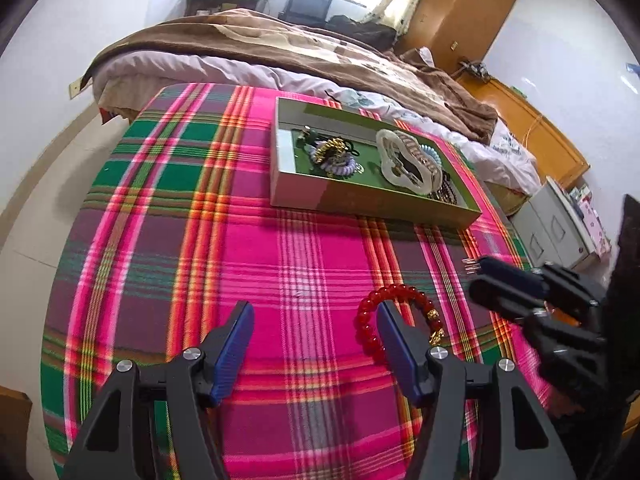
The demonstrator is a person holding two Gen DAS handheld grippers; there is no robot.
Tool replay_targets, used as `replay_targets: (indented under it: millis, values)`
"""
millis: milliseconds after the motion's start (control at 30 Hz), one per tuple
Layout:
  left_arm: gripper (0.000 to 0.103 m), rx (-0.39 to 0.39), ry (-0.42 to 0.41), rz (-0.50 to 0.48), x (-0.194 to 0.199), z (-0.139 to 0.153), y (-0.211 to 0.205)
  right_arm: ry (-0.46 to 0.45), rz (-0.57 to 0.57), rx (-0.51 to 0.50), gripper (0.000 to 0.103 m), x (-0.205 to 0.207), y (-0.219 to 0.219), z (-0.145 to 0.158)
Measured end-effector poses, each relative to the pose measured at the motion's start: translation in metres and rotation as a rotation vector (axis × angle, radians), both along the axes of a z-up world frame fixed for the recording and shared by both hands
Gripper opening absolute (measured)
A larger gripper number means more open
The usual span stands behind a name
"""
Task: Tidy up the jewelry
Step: 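Grasp and lift the red bead bracelet with the left tool while the right holds the silver chain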
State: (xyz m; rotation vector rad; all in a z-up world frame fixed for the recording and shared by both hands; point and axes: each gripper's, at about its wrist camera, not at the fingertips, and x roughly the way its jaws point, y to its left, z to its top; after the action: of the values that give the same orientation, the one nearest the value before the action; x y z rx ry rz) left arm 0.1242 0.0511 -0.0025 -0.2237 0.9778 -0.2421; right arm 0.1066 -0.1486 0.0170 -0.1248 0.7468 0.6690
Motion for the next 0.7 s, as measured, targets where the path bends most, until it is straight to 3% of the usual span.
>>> replay_targets:
  millis: [367, 700]
  values:
    - [0.063, 0.160, -0.005, -0.100, 0.010, -0.012, -0.048, -0.022, -0.088, 0.016, 0.020, -0.011, -0.043, 0.004]
    - [0.060, 0.263, -0.021, -0.100, 0.009, -0.022, -0.062, -0.031, -0.114, 0.033, 0.021, -0.018, -0.058, 0.002]
